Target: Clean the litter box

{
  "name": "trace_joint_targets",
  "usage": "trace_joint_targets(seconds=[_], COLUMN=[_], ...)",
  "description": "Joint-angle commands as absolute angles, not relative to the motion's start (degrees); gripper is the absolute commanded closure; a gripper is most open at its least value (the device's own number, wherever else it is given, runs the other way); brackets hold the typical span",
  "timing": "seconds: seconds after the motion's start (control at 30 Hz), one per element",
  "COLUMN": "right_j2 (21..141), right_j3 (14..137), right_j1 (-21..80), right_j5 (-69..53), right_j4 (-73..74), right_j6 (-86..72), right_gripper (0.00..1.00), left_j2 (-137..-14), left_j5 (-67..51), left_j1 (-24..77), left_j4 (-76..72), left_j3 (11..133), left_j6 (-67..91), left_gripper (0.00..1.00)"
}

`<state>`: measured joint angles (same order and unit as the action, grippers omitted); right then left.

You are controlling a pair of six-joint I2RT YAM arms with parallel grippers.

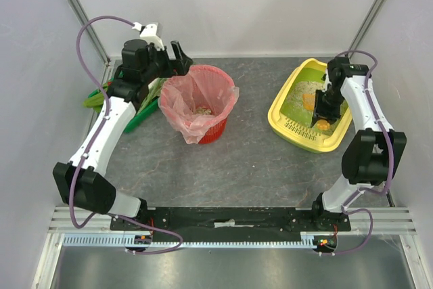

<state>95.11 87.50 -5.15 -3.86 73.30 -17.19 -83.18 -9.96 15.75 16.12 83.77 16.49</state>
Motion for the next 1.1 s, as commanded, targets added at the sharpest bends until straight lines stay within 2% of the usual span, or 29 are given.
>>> trace_joint_targets(seconds=[0.0, 0.27, 1.07], right_j2=[98.34, 105.29, 116.89], right_j3=[91.75, 100.54, 101.34], right_j1=[-5.62, -7.91, -10.20], right_j5=[-7.12, -13.79, -15.20], right_j4=[81.65, 83.76, 83.76], right_j6=[-19.59, -22.50, -23.20], right_gripper=[1.00, 1.00, 1.00], left_j2=[-78.32, -75.41, -75.32], left_j5=[-7.82, -6.24, -5.54], left_j1=[13.98, 13.18, 9.41], left_j4=[14.85, 15.38, 14.33], left_j3=[79.02, 73.40, 70.05], left_j6=[10.91, 7.21, 6.15], left_gripper=[0.02, 0.01, 0.01])
